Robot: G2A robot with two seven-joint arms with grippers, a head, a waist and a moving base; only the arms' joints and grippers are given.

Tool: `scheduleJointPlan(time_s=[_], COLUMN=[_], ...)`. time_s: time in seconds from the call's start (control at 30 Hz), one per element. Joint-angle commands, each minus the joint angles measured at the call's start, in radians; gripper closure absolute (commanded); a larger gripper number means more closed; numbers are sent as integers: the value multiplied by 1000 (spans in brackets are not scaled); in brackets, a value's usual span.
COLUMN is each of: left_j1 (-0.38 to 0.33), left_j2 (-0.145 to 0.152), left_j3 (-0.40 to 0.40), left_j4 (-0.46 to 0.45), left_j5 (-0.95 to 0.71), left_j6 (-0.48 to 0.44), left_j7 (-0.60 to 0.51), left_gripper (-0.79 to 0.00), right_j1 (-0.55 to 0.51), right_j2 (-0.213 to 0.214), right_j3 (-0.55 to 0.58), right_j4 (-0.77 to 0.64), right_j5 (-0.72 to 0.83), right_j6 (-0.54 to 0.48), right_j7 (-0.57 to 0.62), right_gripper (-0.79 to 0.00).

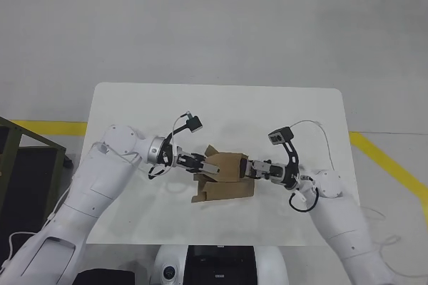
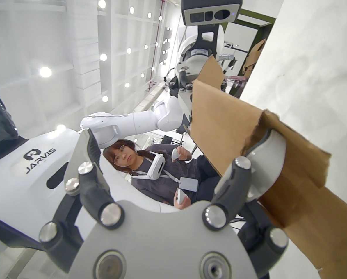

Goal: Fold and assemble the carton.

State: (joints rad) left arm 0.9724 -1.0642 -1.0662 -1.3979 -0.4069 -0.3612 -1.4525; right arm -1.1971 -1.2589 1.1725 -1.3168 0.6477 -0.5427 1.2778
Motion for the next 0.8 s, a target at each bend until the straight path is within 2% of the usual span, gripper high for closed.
scheduleJointPlan(time_s=[0.0,0.4,0.77], left_j1=[-1,0,-2], left_j2=[1,7,12], left_j3=[0,-2,1], left_j4=[2,7,11], left_j5=[1,-4,-12], left_j6=[0,2,3], left_j7=[0,3,1], left_gripper=[0,0,0], right_j1=[2,-3,0], right_j2=[1,21,33], right_j3=[0,21,-15], right_j4=[5,-19,-58], right_j5=[26,100,60], right_j6=[1,38,34], right_j7=[1,38,34], right_gripper=[-785,-785,-785])
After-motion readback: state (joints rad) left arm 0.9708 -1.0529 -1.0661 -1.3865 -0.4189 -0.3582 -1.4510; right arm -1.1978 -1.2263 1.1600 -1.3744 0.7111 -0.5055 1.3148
